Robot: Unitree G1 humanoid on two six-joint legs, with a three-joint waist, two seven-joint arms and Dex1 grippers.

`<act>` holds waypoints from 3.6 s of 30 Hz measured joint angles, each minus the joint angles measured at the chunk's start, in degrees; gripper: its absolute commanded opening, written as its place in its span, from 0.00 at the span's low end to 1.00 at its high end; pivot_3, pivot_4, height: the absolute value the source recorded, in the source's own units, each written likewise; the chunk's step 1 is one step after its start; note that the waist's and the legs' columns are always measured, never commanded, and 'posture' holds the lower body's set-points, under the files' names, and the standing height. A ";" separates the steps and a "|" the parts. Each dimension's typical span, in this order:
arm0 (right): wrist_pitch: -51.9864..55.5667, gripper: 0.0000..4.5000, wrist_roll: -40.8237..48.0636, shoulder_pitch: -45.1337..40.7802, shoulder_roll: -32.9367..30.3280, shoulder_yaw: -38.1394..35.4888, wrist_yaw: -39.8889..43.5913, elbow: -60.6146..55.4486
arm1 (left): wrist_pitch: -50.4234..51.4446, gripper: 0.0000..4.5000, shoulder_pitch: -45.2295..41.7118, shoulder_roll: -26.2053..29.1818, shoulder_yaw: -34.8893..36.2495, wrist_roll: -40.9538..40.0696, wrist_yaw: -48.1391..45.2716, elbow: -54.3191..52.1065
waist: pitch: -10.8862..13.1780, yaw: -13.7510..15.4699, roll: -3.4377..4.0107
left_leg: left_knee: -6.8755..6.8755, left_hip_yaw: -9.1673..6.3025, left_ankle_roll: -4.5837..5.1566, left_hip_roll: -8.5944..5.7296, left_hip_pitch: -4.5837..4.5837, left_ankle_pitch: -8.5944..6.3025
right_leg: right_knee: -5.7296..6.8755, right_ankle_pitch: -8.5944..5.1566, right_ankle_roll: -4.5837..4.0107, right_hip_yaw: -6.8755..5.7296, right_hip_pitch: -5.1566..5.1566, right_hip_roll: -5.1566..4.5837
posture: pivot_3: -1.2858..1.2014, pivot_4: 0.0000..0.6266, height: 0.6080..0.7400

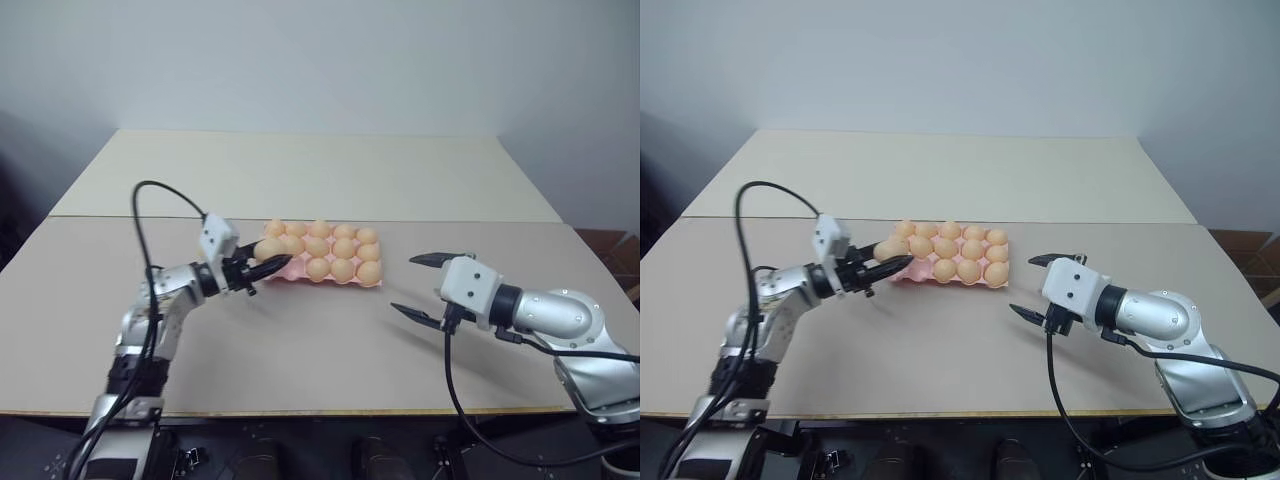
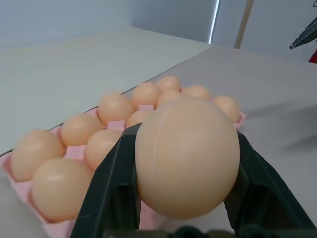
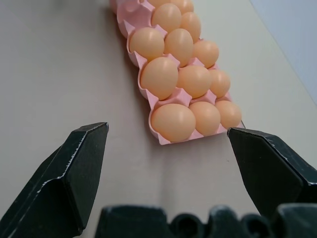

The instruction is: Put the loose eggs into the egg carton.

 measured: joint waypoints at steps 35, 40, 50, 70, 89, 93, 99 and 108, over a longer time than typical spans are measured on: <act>-2.63 1.00 -2.64 0.47 1.74 1.55 -0.23 3.31 | 7.73 0.99 32.60 19.30 22.54 -3.57 -2.09 -21.50 | 0.01 -1.20 0.01 | -0.08 -0.02 0.00 0.10 0.05 -0.01 | 0.01 -0.21 -0.36 -0.04 -0.10 -0.10 | 0.52 0.24 1.00; -4.37 1.00 -2.67 -2.52 2.60 3.34 1.34 6.08 | 11.38 0.99 41.77 20.64 33.16 -6.23 -0.83 -28.98 | 0.00 -0.53 0.00 | -0.05 0.01 -0.30 0.09 0.05 -0.19 | -0.01 -0.20 -0.36 -0.05 -0.11 -0.15 | 0.52 0.24 1.00; -8.10 1.00 -3.45 -6.14 2.80 5.45 4.18 11.67 | 14.67 0.99 42.22 20.13 34.94 -7.87 4.78 -34.23 | 0.00 -0.18 0.00 | -0.11 0.04 -0.01 0.10 0.01 -0.01 | -0.03 -0.21 -0.39 -0.02 -0.16 -0.07 | 0.52 0.24 1.00; -6.46 1.00 -3.82 -3.06 3.52 4.23 3.43 8.54 | 1.03 0.99 1.85 3.95 12.15 5.84 23.37 9.69 | -0.05 -0.23 -0.09 | -0.10 0.00 0.04 0.02 -0.05 0.01 | -0.08 0.27 -0.31 -0.05 -0.06 0.02 | 0.52 0.24 1.00; -3.87 1.00 -4.46 -0.51 2.22 1.90 2.29 4.81 | -13.92 0.53 -6.24 -0.37 9.49 10.68 22.56 31.26 | -0.06 -0.05 -0.11 | -0.02 0.01 0.04 0.00 -0.10 0.01 | -0.09 0.22 -0.16 -0.06 -0.04 -0.03 | 0.52 0.24 1.00; -3.87 1.00 -4.82 -0.50 2.18 1.90 2.28 4.81 | -15.47 0.49 -6.72 -0.59 9.43 11.60 22.81 32.62 | -0.06 -0.04 -0.11 | 0.00 0.01 0.04 0.00 -0.09 0.01 | -0.07 0.22 -0.14 -0.07 -0.04 -0.03 | 0.52 0.24 1.00; -3.72 1.00 -4.96 -0.42 2.17 1.87 1.51 4.72 | -14.04 0.49 -5.60 -0.60 9.37 11.37 21.18 29.13 | -0.06 -0.06 -0.11 | 0.00 0.01 0.04 0.00 -0.10 0.01 | -0.07 0.22 -0.12 -0.06 -0.04 -0.03 | 0.52 0.24 1.00; -2.80 1.00 -5.82 1.51 2.46 1.28 -0.14 3.89 | -4.44 0.49 2.90 -0.59 8.10 2.73 10.17 4.95 | -0.06 -0.08 -0.11 | 0.00 -0.01 0.04 0.01 -0.18 0.01 | -0.08 0.24 -0.17 -0.06 -0.08 -0.03 | 0.52 0.24 1.00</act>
